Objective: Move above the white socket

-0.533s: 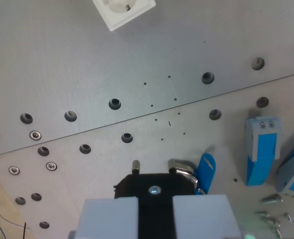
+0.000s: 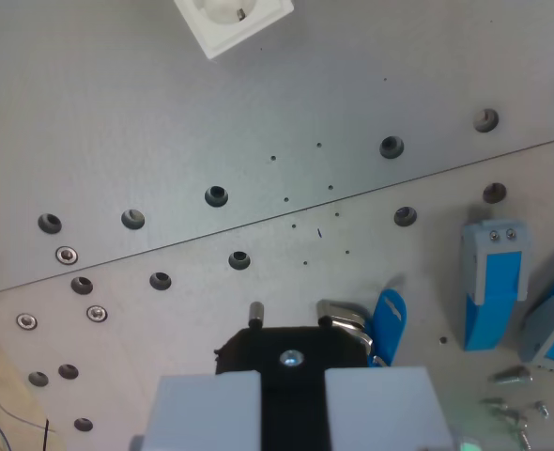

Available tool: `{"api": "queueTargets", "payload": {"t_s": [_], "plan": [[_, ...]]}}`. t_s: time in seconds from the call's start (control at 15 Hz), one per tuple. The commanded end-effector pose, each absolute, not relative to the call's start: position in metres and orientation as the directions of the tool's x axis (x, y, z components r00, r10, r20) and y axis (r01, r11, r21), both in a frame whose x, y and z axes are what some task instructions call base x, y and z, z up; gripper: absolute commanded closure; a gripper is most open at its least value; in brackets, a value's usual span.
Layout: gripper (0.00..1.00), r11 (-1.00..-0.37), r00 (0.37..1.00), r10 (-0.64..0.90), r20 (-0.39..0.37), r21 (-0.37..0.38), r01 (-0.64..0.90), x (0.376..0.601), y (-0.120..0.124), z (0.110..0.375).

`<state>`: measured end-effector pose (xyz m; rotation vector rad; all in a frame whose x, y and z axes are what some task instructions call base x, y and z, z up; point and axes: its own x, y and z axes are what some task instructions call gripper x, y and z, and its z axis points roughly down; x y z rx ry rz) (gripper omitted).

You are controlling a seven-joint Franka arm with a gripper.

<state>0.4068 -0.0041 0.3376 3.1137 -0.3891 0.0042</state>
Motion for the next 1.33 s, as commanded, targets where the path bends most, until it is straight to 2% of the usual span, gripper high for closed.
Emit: {"api": "queueTargets", "payload": {"t_s": [0.07, 0.67, 1.33], "plan": [[1.0, -0.973, 0.973, -0.229, 0.005, 0.002, -0.229, 0.407, -0.004, 0.336], [1.0, -0.988, 0.988, -0.155, 0.028, 0.0, -0.155, 0.413, -0.003, 0.32], [1.0, -1.0, 0.997, -0.023, 0.067, 0.011, -0.024, 0.423, -0.001, 0.282]]}}
